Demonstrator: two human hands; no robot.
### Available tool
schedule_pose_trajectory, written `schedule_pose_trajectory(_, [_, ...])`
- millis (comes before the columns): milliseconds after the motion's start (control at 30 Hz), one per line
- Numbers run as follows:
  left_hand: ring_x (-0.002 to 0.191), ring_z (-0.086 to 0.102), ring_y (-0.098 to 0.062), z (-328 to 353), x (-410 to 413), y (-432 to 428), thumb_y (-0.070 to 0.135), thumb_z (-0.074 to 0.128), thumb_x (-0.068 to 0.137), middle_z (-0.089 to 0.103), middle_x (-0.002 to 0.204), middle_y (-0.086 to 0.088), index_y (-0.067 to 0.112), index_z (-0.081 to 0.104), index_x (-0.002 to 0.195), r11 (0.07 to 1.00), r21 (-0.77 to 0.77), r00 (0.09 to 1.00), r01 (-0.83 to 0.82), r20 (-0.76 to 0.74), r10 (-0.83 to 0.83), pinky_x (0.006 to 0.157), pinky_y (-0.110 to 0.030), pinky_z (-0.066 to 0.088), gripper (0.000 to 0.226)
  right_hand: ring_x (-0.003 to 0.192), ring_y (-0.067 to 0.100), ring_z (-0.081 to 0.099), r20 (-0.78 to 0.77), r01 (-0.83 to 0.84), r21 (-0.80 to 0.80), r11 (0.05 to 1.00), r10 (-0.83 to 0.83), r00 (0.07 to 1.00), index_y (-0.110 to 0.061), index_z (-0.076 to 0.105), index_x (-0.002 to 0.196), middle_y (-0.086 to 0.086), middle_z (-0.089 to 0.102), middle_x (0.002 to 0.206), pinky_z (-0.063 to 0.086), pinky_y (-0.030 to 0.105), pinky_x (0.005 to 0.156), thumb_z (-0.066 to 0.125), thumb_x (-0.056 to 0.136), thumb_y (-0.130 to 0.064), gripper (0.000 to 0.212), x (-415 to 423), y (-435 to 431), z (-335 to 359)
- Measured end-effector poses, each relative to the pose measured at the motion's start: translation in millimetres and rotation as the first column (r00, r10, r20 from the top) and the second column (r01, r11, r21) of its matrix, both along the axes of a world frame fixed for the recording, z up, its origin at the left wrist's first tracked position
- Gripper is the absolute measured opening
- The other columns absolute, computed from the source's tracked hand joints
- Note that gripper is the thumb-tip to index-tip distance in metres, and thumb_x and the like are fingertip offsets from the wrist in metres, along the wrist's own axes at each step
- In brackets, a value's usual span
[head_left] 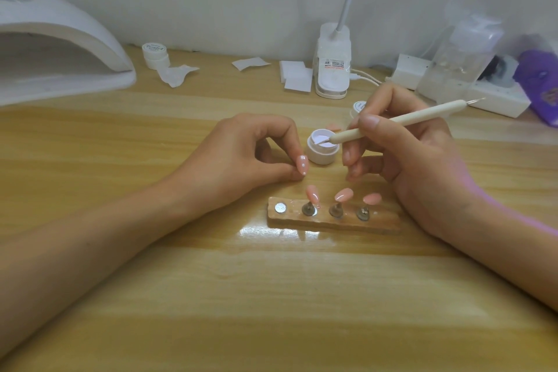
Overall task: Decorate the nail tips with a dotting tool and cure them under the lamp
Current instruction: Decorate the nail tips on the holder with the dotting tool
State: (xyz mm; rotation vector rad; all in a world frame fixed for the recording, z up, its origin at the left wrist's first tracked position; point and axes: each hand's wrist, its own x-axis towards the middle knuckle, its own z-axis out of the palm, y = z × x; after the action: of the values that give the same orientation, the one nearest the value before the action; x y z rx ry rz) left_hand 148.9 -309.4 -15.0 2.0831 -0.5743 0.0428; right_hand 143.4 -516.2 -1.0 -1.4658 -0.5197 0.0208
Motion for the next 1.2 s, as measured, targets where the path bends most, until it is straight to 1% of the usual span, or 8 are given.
schedule_pose_trajectory(133, [0.057,0.058,0.002,0.2,-1.4,-1.4,0.013,0.081,0.076,0.074,0.08,0.01,0.025,0.067,0.07,1.0,-0.015,1.0,0.001,-0.026,-0.001,0.06,-0.01,0.041,0.019,0.059,0.016,0.059,-0.01,0.014,0.04,0.999,-0.013,1.0,-0.024,0.057,0.068,0.006,0.063,0.063,0.049,0.023,0.051,0.06,0.089,-0.016,0.024,2.1,-1.9,-0.1])
schedule_pose_trajectory(200, [0.062,0.058,0.0,6.8,-0.2,2.0,0.019,0.084,0.074,0.074,0.083,0.009,0.026,0.069,0.07,0.999,-0.043,0.994,0.014,-0.105,-0.018,0.065,-0.015,0.045,0.017,0.058,0.015,0.059,-0.042,0.018,0.056,0.998,-0.016,0.999,-0.025,0.057,0.065,0.003,0.061,0.06,0.048,0.022,0.05,0.054,0.089,-0.015,0.026,2.6,-2.4,0.3])
schedule_pose_trajectory(300, [0.081,0.065,-0.017,21.5,1.1,19.5,0.033,0.087,0.069,0.075,0.092,0.003,0.03,0.07,0.073,0.983,-0.1,0.946,0.156,-0.272,-0.177,0.076,-0.022,0.05,0.017,0.056,0.01,0.058,-0.1,0.032,0.104,0.994,-0.021,0.995,-0.025,0.057,0.061,0.001,0.059,0.058,0.047,0.02,0.048,0.053,0.087,-0.016,0.028,4.3,-3.8,1.4])
schedule_pose_trajectory(400, [0.092,0.059,-0.039,24.3,-4.1,28.6,0.036,0.083,0.068,0.071,0.094,-0.005,0.031,0.069,0.073,0.96,-0.101,0.909,0.263,-0.308,-0.281,0.081,-0.033,0.045,0.015,0.054,0.01,0.057,-0.142,0.037,0.132,0.991,-0.019,0.99,-0.023,0.056,0.061,0.002,0.058,0.058,0.046,0.02,0.047,0.055,0.085,-0.017,0.025,5.1,-5.0,2.1])
schedule_pose_trajectory(567, [0.096,0.055,-0.041,15.5,-9.8,22.5,0.027,0.08,0.074,0.068,0.091,-0.002,0.03,0.069,0.076,0.945,-0.027,0.904,0.325,-0.286,-0.318,0.074,-0.024,0.04,0.012,0.053,0.009,0.057,-0.156,0.043,0.127,0.991,-0.023,0.988,-0.025,0.057,0.059,0.0,0.058,0.057,0.045,0.019,0.046,0.056,0.084,-0.018,0.026,4.6,-5.0,2.3])
schedule_pose_trajectory(867, [0.1,0.062,-0.023,18.4,-12.8,24.3,0.033,0.072,0.081,0.07,0.095,0.004,0.036,0.064,0.079,0.942,0.061,0.915,0.331,-0.264,-0.305,0.083,-0.025,0.045,0.009,0.054,0.009,0.057,-0.16,0.025,0.125,0.992,-0.004,0.987,-0.026,0.058,0.06,0.001,0.058,0.057,0.045,0.018,0.047,0.055,0.086,-0.018,0.027,5.2,-5.8,1.6])
schedule_pose_trajectory(1100, [0.084,0.057,-0.007,19.7,-16.1,23.8,0.013,0.073,0.082,0.069,0.087,0.006,0.034,0.062,0.076,0.943,0.06,0.928,0.328,-0.206,-0.31,0.078,-0.014,0.043,0.025,0.051,0.01,0.054,-0.192,0.036,0.143,0.989,-0.008,0.981,-0.021,0.055,0.063,0.004,0.057,0.056,0.044,0.019,0.046,0.056,0.084,-0.019,0.021,6.4,-6.9,0.8])
schedule_pose_trajectory(1200, [0.083,0.057,-0.011,19.1,-16.2,23.6,0.012,0.072,0.082,0.068,0.087,0.004,0.033,0.06,0.077,0.942,0.099,0.939,0.321,-0.166,-0.302,0.077,-0.017,0.043,0.025,0.052,0.01,0.054,-0.204,0.047,0.162,0.986,-0.013,0.979,-0.019,0.053,0.064,0.004,0.056,0.056,0.044,0.019,0.045,0.056,0.083,-0.018,0.019,6.8,-7.7,0.7])
